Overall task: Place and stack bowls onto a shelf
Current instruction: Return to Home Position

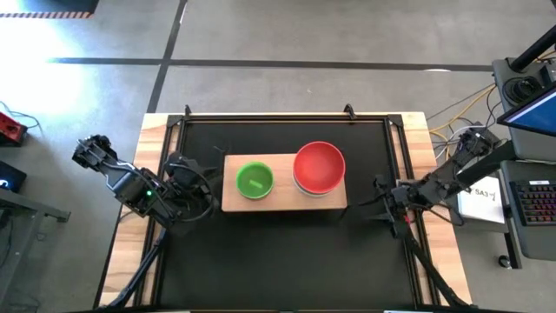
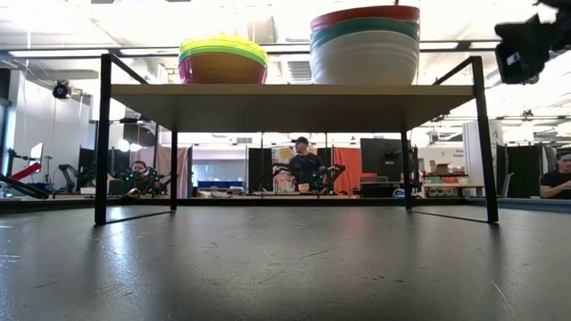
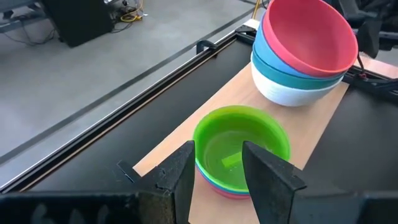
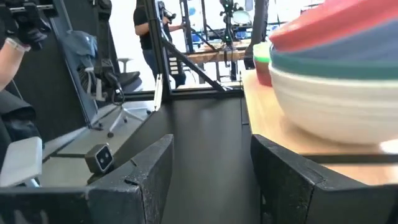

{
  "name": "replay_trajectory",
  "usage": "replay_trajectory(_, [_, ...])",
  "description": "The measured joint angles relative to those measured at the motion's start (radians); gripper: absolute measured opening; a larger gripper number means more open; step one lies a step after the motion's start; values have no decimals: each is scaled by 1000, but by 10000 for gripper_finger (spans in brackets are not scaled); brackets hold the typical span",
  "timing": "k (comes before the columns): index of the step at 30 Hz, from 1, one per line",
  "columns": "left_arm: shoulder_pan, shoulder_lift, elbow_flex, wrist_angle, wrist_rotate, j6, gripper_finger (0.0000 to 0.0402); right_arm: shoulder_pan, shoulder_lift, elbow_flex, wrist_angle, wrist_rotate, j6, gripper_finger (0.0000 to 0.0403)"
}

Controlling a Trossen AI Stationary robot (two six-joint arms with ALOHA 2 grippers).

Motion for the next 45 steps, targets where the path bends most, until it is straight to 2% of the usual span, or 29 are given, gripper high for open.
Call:
replay_trajectory(8, [0, 0, 0, -13, 0, 0, 117, 0, 0, -146, 213, -1, 26, 203])
replay_trajectory(21, [0, 6, 0, -13, 4, 14, 116, 0, 2, -155, 213, 7, 60, 203])
replay_trajectory(27, [0, 18, 0, -13, 147, 19, 116, 0, 2, -155, 213, 7, 59, 203])
replay_trajectory(29, [0, 26, 0, -10, 159, 19, 116, 0, 2, -155, 213, 7, 60, 203])
replay_trajectory(36, [0, 71, 0, 15, 20, 71, 116, 0, 2, -155, 213, 8, 60, 203])
replay_trajectory(45, [2, 150, 0, 75, -7, 119, 116, 0, 2, -155, 212, 8, 59, 203])
